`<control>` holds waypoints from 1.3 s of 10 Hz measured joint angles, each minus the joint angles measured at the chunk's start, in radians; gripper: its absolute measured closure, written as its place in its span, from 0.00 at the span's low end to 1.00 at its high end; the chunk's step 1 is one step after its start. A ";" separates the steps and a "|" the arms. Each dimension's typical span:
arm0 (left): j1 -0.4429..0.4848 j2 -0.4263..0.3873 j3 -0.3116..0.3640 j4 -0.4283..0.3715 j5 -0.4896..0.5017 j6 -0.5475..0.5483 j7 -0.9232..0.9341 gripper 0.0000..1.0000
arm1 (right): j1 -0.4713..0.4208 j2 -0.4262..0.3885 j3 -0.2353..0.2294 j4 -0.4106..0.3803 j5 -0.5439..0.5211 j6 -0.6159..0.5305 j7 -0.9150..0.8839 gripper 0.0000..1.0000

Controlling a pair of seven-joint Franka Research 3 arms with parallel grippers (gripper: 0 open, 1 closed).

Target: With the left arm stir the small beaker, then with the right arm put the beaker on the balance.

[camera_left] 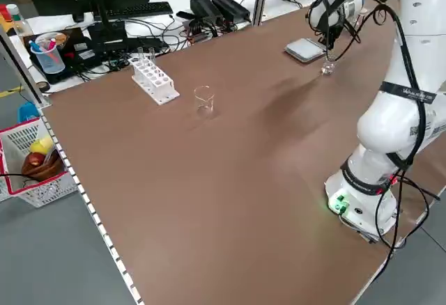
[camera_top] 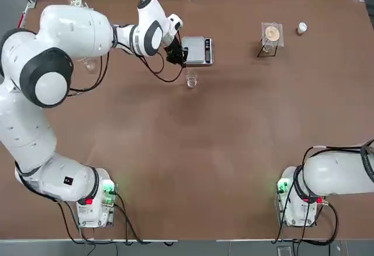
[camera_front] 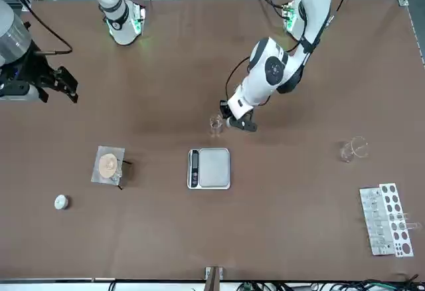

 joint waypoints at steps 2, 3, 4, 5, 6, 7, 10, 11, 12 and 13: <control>-0.002 -0.020 0.000 0.004 0.007 -0.020 -0.032 0.93 | 0.000 0.000 0.000 0.000 0.000 0.000 0.000 0.00; -0.003 -0.026 -0.001 0.006 0.030 -0.024 -0.061 0.93 | 0.000 0.000 0.000 0.000 0.000 0.000 0.000 0.00; -0.003 -0.029 -0.001 0.013 0.061 -0.033 -0.097 0.93 | 0.000 0.000 0.000 0.000 0.000 0.000 0.000 0.00; -0.004 -0.030 -0.002 0.022 0.085 -0.047 -0.125 0.93 | 0.000 0.000 0.000 0.000 0.000 0.000 0.000 0.00; -0.005 -0.030 -0.002 0.027 0.094 -0.055 -0.144 0.93 | 0.000 0.000 0.000 0.000 0.000 0.000 0.000 0.00; -0.007 -0.030 -0.002 0.028 0.104 -0.057 -0.160 0.93 | 0.000 0.000 0.000 0.000 0.000 0.000 0.000 0.00; -0.029 -0.030 -0.004 0.034 0.197 -0.058 -0.281 0.93 | 0.000 0.000 -0.001 0.000 0.000 0.000 0.000 0.00; -0.039 -0.030 -0.005 0.035 0.214 -0.058 -0.314 0.93 | 0.000 0.000 -0.001 0.000 0.000 0.000 0.000 0.00; -0.052 -0.029 -0.005 0.036 0.224 -0.060 -0.342 0.93 | 0.000 0.000 -0.001 0.000 0.000 0.000 0.000 0.00; -0.068 -0.029 -0.005 0.036 0.246 -0.065 -0.376 0.93 | 0.000 0.000 -0.001 0.000 0.000 0.000 0.001 0.00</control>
